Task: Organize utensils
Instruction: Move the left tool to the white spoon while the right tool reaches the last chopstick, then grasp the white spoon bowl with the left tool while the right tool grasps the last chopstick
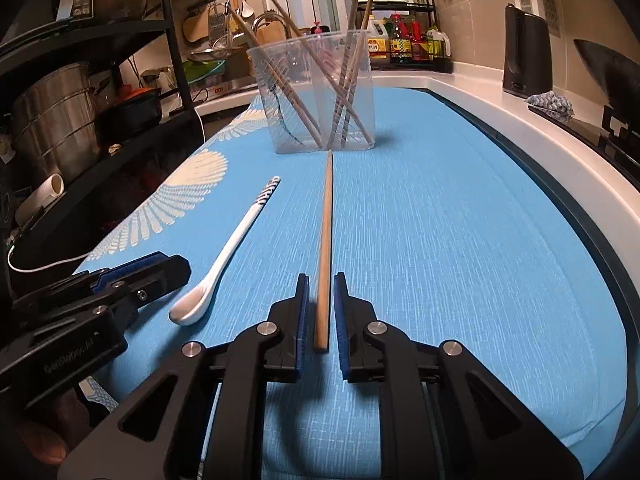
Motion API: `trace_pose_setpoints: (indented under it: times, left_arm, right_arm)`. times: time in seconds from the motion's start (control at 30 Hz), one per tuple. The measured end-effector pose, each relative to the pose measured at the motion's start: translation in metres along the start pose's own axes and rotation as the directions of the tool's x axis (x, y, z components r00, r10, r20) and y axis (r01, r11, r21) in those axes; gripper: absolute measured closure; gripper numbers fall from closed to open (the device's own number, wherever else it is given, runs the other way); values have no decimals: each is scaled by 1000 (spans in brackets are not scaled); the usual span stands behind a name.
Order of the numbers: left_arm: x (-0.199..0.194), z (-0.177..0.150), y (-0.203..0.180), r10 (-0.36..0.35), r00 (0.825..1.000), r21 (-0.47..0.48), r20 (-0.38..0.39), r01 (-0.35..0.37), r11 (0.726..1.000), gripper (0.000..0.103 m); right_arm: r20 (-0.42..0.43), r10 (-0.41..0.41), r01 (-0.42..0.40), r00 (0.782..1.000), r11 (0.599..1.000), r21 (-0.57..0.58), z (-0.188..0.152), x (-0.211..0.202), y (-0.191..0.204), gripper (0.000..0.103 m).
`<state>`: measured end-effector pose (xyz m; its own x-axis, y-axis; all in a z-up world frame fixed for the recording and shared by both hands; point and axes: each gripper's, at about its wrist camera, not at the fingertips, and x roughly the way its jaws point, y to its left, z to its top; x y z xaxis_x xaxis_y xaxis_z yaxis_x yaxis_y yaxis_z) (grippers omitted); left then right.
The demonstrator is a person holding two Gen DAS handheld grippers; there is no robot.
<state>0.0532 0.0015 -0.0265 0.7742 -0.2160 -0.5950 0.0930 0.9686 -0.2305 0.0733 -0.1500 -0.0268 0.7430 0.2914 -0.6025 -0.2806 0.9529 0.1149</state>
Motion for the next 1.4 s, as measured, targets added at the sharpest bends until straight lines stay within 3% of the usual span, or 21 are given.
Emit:
trace_pose_setpoints:
  times: [0.23,0.43,0.63,0.83,0.93,1.1,1.4]
  left_arm:
    - [10,-7,-2,-8,999,-21,-43,7,1000,78]
    - [10,-11,-13,-3,999,9,-35,4,1000,78]
    - [11,-14,-26,34,999,58,-25,-32,998,79]
    - [10,-12,-24,83,996,72,-15,-82,994,87]
    - [8,-8,-16,130,991,61,2,-130,990,93]
    - [8,-3,0,198,980,54,33,-199,978,94]
    - [7,-6,4,184,981,55,61,-188,981,93]
  right_arm:
    - [-13,-7,7,1000,1000,-9,-6,3,0,90]
    - [-8,-17,17,1000,1000,-16,-7,2,0,94]
    - [-8,-19,19,1000,1000,-19,-8,1,-1,96]
    - [-8,-24,24,1000,999,-23,-8,1,0,96]
    - [-5,-44,44,999,999,-19,-9,-1,-1,97]
    - [-14,-103,103,995,994,19,-10,-7,-8,96]
    - [2,-116,116,993,993,18,-13,-8,-9,95]
